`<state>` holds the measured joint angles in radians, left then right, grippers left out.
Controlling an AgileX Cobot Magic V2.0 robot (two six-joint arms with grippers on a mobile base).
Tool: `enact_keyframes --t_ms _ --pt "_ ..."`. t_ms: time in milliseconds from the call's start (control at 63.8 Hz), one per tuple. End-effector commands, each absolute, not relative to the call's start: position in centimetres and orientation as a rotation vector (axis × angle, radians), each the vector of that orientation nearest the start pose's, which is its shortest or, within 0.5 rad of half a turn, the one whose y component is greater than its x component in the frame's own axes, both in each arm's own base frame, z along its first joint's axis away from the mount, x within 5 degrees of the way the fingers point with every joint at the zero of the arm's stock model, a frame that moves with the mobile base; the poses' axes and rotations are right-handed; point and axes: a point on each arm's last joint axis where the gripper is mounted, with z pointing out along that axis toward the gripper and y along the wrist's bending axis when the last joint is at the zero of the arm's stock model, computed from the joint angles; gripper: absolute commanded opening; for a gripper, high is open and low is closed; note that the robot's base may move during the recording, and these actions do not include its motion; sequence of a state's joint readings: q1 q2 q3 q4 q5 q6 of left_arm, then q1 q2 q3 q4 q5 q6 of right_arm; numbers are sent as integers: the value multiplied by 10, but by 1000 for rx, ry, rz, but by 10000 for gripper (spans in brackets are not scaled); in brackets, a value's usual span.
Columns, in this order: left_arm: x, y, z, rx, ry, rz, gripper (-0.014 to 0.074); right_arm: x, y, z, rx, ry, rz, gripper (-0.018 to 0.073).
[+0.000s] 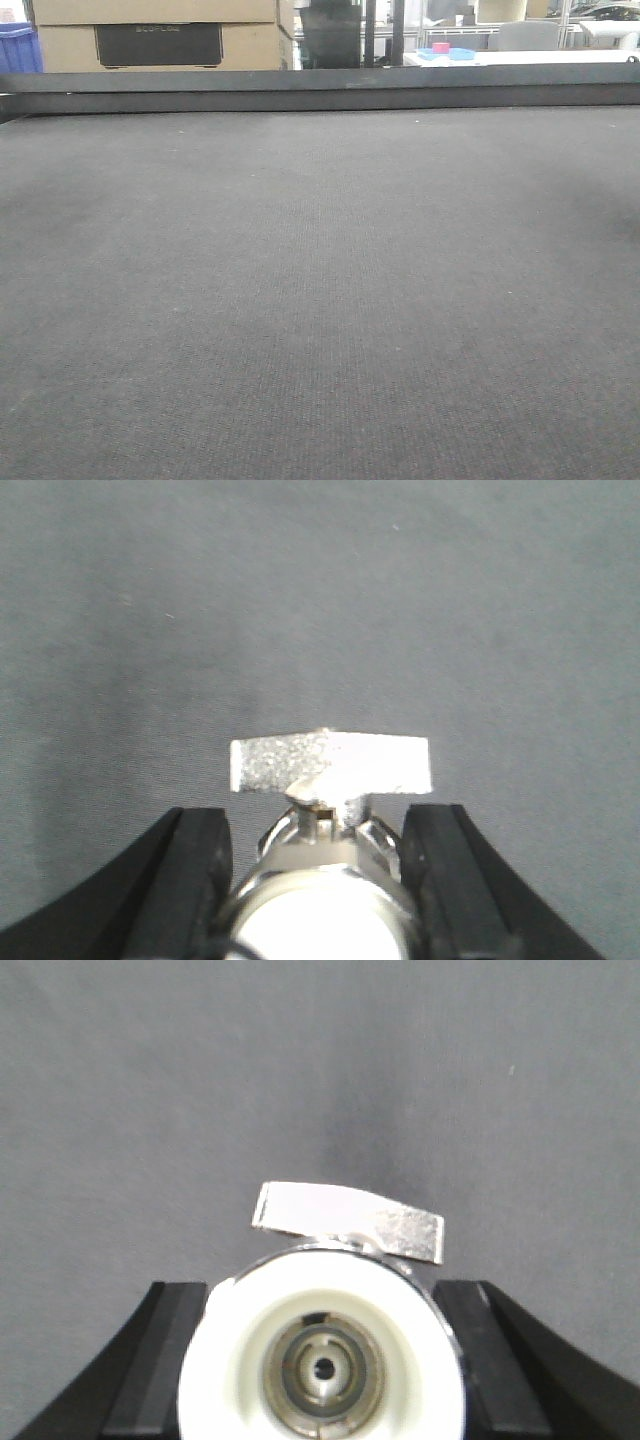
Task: Place valve from conveyor to right shelf box
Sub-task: 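Lift both held valves up off the conveyor belt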
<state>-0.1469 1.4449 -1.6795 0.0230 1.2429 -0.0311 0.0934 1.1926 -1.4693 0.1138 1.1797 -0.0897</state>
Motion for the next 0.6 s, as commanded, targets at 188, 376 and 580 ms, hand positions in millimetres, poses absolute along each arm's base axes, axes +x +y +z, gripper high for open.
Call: enact_keyframes --t_ms 188,376,580 --pt "278 -39 448 136 2426 -26 -111 189 30 473 -205 2192 193 -151" --pt "278 -38 448 136 2426 -17 -111 189 30 473 -205 2191 193 -151" --pt "278 -39 448 136 2426 -17 -111 189 30 474 -204 2185 193 -151"
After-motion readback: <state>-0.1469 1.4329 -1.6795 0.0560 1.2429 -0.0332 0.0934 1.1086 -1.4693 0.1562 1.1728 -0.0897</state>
